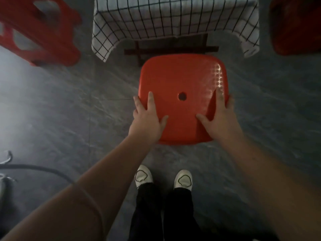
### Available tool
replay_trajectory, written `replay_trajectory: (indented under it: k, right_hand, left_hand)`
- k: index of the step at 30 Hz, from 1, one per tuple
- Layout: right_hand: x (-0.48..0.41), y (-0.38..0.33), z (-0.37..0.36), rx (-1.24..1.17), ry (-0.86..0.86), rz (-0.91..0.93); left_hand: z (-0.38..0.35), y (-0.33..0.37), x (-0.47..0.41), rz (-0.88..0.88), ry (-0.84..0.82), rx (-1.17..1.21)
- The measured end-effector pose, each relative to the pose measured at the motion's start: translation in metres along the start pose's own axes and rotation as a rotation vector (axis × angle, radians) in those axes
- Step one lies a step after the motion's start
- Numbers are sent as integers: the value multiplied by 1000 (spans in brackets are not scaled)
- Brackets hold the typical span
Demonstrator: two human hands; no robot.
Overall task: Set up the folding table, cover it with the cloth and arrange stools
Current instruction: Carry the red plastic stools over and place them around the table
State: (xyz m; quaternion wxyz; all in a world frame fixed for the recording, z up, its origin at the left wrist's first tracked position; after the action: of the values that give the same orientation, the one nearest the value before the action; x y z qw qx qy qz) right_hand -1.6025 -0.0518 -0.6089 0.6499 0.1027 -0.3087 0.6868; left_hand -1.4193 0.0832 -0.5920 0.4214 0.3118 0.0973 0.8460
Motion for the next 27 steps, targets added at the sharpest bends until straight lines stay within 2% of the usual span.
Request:
replay_trajectory:
  k: [9,27]
  right_hand:
    - [34,4,-2,-6,-33,-8]
    - [157,67,-50,-54,-89,-137]
  left_hand:
    - [0,-6,33,36,-40,86]
    - [-42,-45,157,-34,-120,144]
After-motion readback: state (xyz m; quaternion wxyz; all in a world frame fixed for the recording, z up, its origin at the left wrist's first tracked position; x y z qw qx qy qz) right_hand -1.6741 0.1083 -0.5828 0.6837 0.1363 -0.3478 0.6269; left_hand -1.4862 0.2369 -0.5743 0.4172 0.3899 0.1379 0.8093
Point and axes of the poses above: each hand's wrist, its own x-axis away from the middle knuckle, its own z-axis out of the back of the hand, y = z × x, the point moved 2 cm from there along -x, towards the middle knuckle, and after that the axes turned 13 degrees about -z, right-handed, at the moved point
